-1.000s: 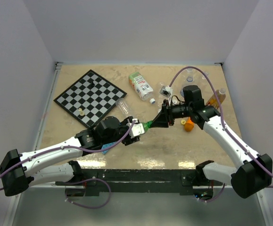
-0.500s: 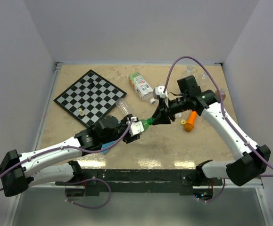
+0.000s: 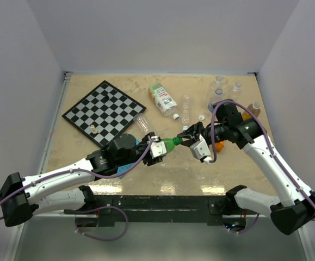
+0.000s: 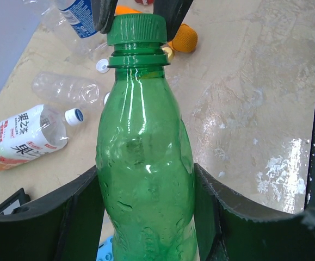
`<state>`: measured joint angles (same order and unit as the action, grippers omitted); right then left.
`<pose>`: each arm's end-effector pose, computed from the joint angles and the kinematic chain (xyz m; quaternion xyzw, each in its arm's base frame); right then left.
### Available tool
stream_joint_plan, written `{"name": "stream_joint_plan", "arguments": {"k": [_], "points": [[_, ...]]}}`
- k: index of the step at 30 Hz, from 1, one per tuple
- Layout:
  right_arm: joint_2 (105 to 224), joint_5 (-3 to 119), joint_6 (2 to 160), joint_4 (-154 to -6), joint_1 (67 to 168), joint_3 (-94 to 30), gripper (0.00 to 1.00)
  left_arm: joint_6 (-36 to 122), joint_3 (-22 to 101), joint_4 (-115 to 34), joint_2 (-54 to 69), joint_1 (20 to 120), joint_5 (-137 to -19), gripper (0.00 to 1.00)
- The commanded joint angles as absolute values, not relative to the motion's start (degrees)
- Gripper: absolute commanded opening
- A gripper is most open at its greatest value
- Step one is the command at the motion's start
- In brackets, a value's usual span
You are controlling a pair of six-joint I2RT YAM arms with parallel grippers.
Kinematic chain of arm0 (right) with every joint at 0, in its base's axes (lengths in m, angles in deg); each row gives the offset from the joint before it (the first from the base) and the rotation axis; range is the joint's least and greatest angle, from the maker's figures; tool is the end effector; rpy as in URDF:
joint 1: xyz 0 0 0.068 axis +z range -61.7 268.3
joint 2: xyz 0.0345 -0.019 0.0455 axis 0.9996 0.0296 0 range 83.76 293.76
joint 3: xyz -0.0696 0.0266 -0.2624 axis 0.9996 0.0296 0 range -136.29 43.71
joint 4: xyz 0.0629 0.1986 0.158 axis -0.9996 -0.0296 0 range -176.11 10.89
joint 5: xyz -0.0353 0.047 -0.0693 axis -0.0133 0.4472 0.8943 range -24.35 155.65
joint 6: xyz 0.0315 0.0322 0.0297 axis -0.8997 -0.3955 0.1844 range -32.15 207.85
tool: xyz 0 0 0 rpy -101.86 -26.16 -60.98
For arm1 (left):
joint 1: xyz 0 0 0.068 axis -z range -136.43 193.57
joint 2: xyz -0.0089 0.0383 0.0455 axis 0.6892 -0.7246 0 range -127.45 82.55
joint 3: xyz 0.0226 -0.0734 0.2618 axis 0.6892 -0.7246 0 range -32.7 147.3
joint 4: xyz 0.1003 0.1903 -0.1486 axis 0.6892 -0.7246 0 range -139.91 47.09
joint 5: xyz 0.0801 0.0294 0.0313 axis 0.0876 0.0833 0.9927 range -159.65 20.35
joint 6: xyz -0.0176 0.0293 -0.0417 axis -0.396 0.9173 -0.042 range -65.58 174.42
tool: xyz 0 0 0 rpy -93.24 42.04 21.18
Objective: Unscrew the bottle caps
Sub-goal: Unscrew the bottle cap from the plastic bottle.
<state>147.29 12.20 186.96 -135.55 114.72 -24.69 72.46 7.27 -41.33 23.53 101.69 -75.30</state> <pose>0.1668 0.1148 0.3557 -0.8177 0.2544 0.1679 0.4884 0.1235 -0.2053 0.2838 0.5196 0.6159 -0.2399 0.5414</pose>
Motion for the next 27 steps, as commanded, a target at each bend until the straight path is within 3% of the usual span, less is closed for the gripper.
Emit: {"name": "stream_joint_plan", "arguments": {"k": [1,12,21,27], "points": [[145.7,13.5,194.5,-134.6,113.4,-24.8,0.00,72.1,7.6,-45.2,23.8,101.2,-74.7,0.06],[143.8,5.8,196.7,-140.5,109.3,-26.7,0.00,72.1,7.6,-45.3,23.8,101.2,-75.9,0.06],[142.9,3.6,194.2,-140.0,109.0,-21.0,0.00,72.1,7.7,-45.4,23.5,101.2,-76.1,0.06],[140.6,3.3,177.5,-129.1,108.9,-17.9,0.00,71.9,7.6,-45.4,23.3,101.2,-74.9,0.06]]}}
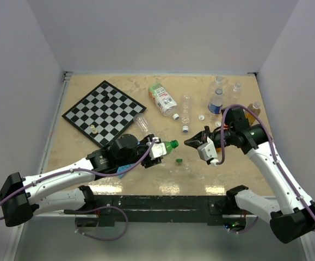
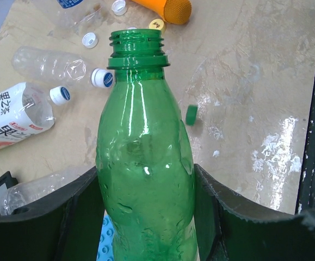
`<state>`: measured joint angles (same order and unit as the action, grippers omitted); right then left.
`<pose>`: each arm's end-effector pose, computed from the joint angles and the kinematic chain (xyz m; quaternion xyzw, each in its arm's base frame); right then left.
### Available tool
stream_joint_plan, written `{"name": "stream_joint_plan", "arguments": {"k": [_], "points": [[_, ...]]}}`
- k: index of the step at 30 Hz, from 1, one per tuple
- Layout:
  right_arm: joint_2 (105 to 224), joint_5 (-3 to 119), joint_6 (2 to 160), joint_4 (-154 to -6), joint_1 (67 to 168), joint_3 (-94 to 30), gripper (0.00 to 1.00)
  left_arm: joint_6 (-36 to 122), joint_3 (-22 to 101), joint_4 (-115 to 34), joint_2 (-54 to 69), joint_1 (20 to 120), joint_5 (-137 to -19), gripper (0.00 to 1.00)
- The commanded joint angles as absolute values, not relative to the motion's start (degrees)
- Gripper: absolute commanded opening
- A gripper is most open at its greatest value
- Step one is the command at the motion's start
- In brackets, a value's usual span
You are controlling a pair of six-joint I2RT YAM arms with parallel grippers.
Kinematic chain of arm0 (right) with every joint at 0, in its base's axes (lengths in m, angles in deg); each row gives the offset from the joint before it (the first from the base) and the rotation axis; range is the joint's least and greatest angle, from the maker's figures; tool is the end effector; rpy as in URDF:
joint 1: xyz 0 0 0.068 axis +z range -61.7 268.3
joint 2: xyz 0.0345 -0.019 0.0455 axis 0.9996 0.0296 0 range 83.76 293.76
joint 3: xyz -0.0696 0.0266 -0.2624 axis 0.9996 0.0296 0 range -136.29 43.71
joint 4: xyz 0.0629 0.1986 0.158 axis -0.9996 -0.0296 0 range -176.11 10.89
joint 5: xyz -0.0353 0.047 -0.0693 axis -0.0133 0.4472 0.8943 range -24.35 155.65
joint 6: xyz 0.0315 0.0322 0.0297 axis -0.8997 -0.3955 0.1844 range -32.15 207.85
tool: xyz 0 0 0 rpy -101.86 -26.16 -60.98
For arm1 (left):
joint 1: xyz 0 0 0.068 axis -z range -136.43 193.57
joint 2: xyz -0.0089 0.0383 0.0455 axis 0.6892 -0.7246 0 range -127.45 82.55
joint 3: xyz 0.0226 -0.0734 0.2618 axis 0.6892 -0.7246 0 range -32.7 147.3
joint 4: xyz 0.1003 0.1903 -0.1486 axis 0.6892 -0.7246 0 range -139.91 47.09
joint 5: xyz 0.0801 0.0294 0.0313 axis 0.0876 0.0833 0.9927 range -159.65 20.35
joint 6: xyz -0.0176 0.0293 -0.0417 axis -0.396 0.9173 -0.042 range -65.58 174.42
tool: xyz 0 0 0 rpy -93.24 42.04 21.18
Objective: Unscrew the bottle caps
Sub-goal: Unscrew the bottle cap from the plastic bottle, then place the plastic bottle at the center of the board.
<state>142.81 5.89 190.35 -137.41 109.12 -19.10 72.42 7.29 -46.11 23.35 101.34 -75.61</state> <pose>0.1555 0.0920 0.3409 -0.7989 0.2585 0.1864 0.5101 0.1232 -0.2025 0.2747 0.5324 0.6372 -0.2296 0.5076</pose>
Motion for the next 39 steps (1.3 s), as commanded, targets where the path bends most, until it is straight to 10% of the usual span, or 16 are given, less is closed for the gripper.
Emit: {"name": "stream_joint_plan", "arguments": {"k": [1,10,17,39], "points": [[140.4,3.4,173.7,-127.7,108.6,-17.4,0.00,71.9,7.6,-45.4,23.2,101.2,-74.7,0.06],[138.2,11.7,165.5,-128.0,107.3,-13.2,0.10,72.0,7.5,-45.4,24.7,101.2,-71.4,0.06],[144.2,17.7,179.0,-142.0,107.3,-9.7,0.38,72.0,7.4,-44.9,25.0,101.2,-70.2,0.06],[145.9,12.0,169.6,-132.8,107.3,-6.2,0.48,71.7,7.2,-44.5,24.9,101.2,-71.1,0.06]]}}
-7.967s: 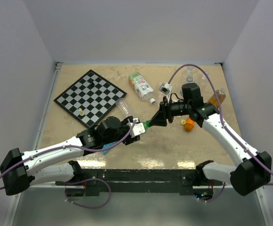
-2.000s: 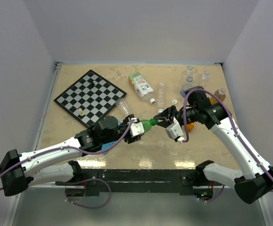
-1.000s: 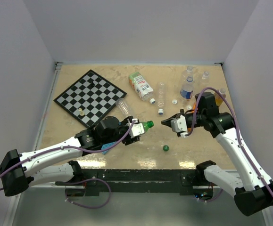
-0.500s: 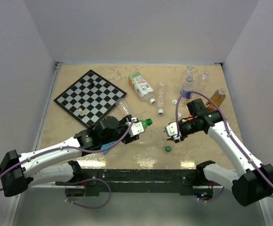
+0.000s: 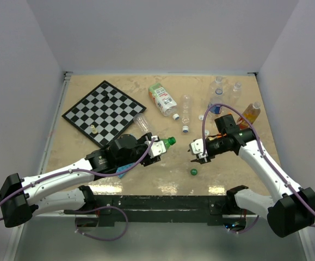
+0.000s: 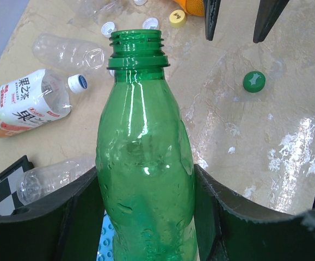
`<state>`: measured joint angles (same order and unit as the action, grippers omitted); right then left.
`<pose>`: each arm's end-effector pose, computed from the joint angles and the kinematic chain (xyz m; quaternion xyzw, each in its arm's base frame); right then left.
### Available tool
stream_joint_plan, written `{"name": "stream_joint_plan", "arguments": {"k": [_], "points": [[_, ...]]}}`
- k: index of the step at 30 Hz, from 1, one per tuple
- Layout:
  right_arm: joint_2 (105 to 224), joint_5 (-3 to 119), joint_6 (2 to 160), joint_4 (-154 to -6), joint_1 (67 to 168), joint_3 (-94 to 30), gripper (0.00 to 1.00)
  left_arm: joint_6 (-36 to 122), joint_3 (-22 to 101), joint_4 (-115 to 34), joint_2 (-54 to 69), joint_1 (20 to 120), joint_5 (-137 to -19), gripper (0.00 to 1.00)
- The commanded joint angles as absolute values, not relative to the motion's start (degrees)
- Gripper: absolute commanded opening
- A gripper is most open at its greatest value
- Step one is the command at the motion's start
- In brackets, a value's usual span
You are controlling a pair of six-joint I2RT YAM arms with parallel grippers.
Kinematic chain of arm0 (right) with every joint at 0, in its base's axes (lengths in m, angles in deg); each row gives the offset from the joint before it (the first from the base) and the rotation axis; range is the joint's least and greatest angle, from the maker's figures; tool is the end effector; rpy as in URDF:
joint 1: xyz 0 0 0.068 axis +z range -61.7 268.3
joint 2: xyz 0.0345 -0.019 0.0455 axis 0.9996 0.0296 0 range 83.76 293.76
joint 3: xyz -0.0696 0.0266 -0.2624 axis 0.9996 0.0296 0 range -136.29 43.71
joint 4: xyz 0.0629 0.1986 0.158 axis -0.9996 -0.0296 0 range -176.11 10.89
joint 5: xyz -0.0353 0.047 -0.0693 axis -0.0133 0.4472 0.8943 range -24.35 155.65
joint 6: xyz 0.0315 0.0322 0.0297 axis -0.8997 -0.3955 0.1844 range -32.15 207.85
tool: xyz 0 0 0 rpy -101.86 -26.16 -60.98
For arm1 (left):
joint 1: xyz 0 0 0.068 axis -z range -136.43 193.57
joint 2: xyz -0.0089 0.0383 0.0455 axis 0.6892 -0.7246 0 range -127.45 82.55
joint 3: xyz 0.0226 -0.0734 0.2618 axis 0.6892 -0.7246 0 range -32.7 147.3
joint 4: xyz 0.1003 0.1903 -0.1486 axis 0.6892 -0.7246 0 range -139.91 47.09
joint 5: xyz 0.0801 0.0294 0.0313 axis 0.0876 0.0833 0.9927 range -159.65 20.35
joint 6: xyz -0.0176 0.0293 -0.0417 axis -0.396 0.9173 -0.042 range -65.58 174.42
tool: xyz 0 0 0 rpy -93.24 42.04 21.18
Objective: Unscrew the bottle caps
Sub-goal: Place the plastic bottle at the center of the board.
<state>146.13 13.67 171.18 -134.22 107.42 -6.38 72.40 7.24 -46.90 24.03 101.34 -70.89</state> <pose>0.1671 0.0876 0.2653 -0.7410 0.4850 0.2704 0.3776 0.1244 -0.1989 0.2755 0.5154 0.6529 -0.1974 0.5188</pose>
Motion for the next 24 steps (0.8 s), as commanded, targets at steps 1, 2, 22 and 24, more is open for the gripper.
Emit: {"name": "stream_joint_plan", "arguments": {"k": [1,2,22,24], "points": [[146.0,11.9,169.5,-132.7,107.3,-6.3,0.48,71.8,7.2,-44.5,25.1,101.2,-71.1,0.06],[146.2,11.7,169.3,-132.8,107.4,-6.3,0.48,71.7,7.2,-44.5,25.1,101.2,-71.1,0.06],[147.1,4.7,169.0,-134.3,106.7,-7.4,0.51,71.6,7.3,-44.4,25.2,101.2,-71.1,0.06],[147.3,3.9,168.9,-134.5,106.5,-7.7,0.51,71.5,7.4,-44.3,25.3,101.2,-71.1,0.06]]}}
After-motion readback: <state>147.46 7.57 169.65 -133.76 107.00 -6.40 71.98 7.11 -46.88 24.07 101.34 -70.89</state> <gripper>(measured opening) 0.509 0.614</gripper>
